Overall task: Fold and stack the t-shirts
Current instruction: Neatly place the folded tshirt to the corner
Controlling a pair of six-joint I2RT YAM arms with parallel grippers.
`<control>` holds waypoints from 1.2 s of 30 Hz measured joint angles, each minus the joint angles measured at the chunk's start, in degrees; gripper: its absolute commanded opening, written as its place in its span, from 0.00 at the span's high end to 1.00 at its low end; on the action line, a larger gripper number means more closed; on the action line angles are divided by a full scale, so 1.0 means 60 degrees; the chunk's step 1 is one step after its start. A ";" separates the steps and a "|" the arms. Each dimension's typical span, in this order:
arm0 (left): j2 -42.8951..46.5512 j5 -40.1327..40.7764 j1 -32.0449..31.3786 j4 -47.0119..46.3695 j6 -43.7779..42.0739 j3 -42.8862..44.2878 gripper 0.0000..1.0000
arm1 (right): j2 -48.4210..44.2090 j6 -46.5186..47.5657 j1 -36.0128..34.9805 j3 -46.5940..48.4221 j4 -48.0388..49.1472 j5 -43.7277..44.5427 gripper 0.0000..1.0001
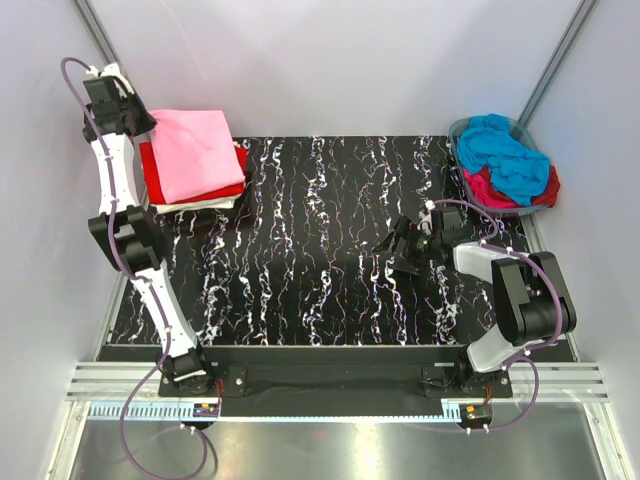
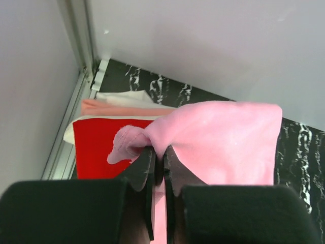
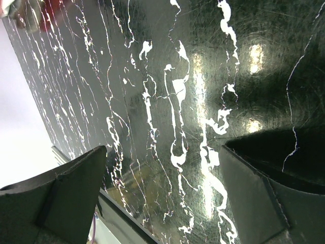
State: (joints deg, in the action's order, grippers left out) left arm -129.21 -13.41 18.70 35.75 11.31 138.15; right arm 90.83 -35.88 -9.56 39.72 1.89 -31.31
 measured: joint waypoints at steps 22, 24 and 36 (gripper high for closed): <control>-0.0656 0.1122 -0.0226 -0.1475 0.0758 -0.0353 0.01 | 0.0011 0.0000 0.0000 0.0000 0.0007 -0.0033 0.00; -0.0619 0.1268 -0.0419 -0.1446 0.0805 -0.0353 0.01 | 0.0011 0.0000 0.0000 0.0000 0.0011 -0.0040 0.00; 0.2182 0.3064 -0.3144 -0.1402 0.0448 -0.1898 0.01 | 0.0011 0.0000 0.0000 0.0000 0.0011 -0.0047 0.00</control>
State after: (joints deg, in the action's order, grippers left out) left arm -116.11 4.97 -0.16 27.33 14.00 126.76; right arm 90.89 -35.88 -9.56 39.72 1.96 -31.59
